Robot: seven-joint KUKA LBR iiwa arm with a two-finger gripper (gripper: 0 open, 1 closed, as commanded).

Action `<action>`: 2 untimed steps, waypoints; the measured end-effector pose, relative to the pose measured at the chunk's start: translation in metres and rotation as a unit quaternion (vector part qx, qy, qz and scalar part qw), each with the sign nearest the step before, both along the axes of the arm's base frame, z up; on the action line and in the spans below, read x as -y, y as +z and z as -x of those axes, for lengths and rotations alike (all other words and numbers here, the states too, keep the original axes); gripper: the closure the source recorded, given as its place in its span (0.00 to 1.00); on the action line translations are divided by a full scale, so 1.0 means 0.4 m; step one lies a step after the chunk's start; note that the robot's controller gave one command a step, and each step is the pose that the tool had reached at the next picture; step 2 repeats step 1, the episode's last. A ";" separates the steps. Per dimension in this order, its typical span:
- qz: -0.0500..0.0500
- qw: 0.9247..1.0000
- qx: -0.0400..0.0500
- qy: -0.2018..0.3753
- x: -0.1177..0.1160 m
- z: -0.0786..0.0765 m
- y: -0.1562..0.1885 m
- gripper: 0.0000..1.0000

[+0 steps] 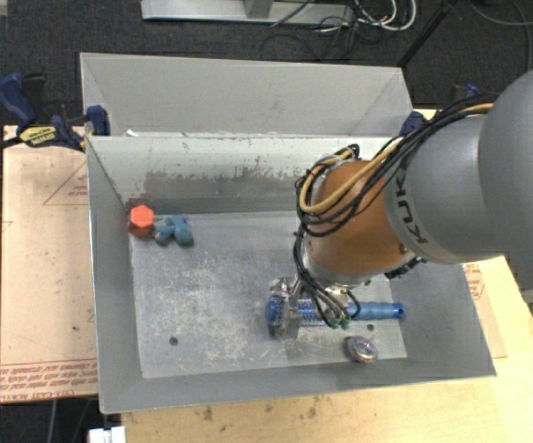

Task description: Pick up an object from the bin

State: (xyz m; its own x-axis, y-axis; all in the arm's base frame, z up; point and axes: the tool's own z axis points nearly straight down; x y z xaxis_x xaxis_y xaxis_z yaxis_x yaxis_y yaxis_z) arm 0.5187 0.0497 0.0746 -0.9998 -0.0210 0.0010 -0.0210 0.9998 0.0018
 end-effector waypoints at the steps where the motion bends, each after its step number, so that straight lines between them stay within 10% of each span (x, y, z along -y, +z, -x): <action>1: -0.001 1.000 0.006 -0.001 -0.092 -0.046 0.350 1.00; 2: -0.001 1.000 0.006 -0.001 -0.092 -0.046 0.350 1.00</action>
Offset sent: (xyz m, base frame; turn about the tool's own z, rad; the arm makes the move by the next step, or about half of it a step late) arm 0.0163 0.0342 0.1364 0.0071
